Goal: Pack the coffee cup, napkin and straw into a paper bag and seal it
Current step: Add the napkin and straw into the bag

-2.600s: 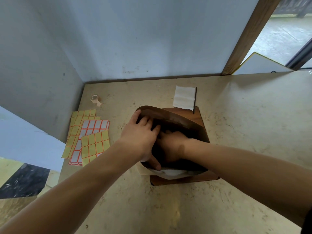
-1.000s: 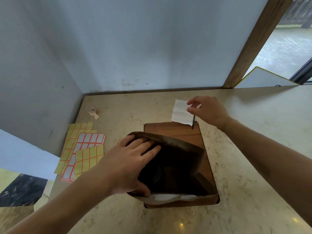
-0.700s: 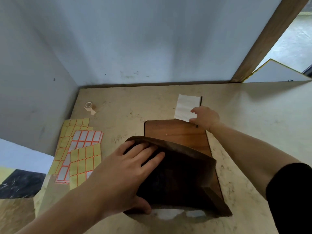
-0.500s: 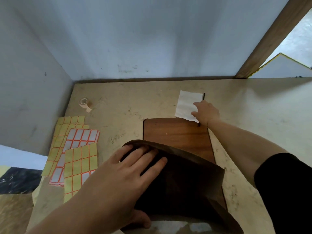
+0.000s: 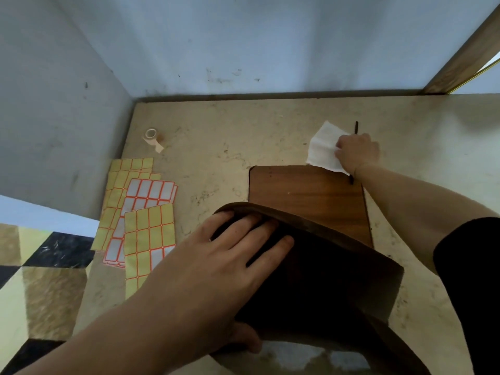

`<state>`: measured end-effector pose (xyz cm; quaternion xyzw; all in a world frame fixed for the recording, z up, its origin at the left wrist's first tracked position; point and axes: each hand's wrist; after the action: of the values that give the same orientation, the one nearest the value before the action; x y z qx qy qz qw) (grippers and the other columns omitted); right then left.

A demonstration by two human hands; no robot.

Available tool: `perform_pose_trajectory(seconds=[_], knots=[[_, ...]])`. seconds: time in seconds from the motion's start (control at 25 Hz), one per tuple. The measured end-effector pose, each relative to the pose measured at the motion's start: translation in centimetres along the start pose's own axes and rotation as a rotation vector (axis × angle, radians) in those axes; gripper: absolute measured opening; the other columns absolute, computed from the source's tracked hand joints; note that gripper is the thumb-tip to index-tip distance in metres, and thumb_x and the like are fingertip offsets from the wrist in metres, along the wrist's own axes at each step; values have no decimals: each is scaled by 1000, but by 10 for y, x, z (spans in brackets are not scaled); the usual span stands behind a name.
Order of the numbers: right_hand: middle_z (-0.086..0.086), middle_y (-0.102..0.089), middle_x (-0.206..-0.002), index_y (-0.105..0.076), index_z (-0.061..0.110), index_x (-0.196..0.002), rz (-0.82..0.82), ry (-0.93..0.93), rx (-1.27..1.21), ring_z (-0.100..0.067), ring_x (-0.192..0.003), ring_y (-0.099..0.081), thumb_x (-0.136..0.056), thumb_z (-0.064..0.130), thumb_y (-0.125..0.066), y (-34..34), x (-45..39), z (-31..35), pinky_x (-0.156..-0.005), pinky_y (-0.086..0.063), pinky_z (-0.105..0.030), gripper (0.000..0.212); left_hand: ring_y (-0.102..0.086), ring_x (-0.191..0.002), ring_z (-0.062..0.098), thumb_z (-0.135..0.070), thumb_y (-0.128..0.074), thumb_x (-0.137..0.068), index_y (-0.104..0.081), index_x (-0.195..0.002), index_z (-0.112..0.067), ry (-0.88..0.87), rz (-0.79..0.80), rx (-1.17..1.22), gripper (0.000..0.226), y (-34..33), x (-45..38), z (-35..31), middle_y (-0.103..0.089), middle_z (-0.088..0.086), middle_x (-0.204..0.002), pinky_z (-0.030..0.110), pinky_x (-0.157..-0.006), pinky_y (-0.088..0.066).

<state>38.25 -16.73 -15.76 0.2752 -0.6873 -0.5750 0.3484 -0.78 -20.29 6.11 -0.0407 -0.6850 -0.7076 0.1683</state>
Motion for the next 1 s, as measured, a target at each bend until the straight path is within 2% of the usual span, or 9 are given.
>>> perform_pose_trajectory(seconds=[0.08,0.28,0.4,0.52,0.64,0.76,0.84,0.92,1.0], knots=[[-13,-63,-110,-64,18,-114,-11,3,16,-33,-106,-50,-94,20,-41,1,1,0,-80,-40,-41,30,-34,-138,31,-83,-59,-58,-26,-150,-17,2,10,11,118,0,1,-1,-40,12,-150,48,-110,-18],[-12,-65,-103,-63,15,-106,-185,20,-79,-33,-103,-51,-86,32,-52,17,17,-4,-81,-41,-44,29,-29,-142,30,-83,-58,-60,-19,-151,-20,-6,-15,26,118,1,3,-1,-34,9,-154,49,-114,-23],[-11,-67,-94,-60,15,-103,-249,44,-294,-29,-88,-57,-85,35,-53,45,31,-4,-78,-47,-42,28,-21,-144,28,-82,-56,-64,-11,-152,-22,-4,-34,39,115,2,6,-6,-27,6,-157,47,-116,-15],[-5,-65,-87,-57,19,-100,-288,83,-451,-22,-72,-57,-84,35,-54,78,54,-1,-64,-49,-34,23,-10,-147,25,-83,-51,-67,1,-151,-26,-5,-79,43,114,1,6,-7,-16,3,-161,45,-118,-5],[1,-64,-86,-57,25,-95,-270,89,-584,-19,-72,-59,-81,34,-58,114,87,2,-63,-50,-33,17,-10,-146,22,-85,-50,-66,0,-151,-28,5,-110,34,114,1,8,-9,-17,1,-160,44,-118,-5],[6,-64,-90,-59,25,-93,-240,164,-679,-17,-79,-62,-81,30,-60,146,127,1,-71,-54,-34,13,-10,-145,20,-83,-52,-66,-2,-151,-30,24,-136,54,112,-1,9,-9,-18,-3,-160,41,-116,-2],[6,-64,-91,-61,24,-93,-232,232,-719,-16,-84,-63,-83,25,-62,166,156,0,-71,-51,-26,10,-12,-145,20,-82,-52,-67,-3,-151,-32,26,-146,51,109,-1,11,-10,-20,-4,-159,40,-115,-3],[5,-65,-88,-64,23,-92,-238,297,-741,-14,-81,-62,-85,23,-64,186,184,1,-64,-45,-18,7,-16,-144,20,-80,-54,-69,-6,-150,-35,33,-157,65,105,-1,14,-12,-24,-4,-158,40,-115,-6],[9,-65,-84,-67,24,-92,-253,345,-776,-9,-79,-61,-85,23,-66,203,210,4,-62,-43,-16,7,-21,-143,20,-77,-55,-71,-10,-149,-36,48,-182,76,99,0,18,-14,-28,-4,-157,41,-114,-10]])
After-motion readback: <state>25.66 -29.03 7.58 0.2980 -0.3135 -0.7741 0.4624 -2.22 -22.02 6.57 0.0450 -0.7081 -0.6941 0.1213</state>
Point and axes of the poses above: each hand's wrist, its own x-axis away from the middle knuckle, its own y-axis out of the back of the hand, z = x × y
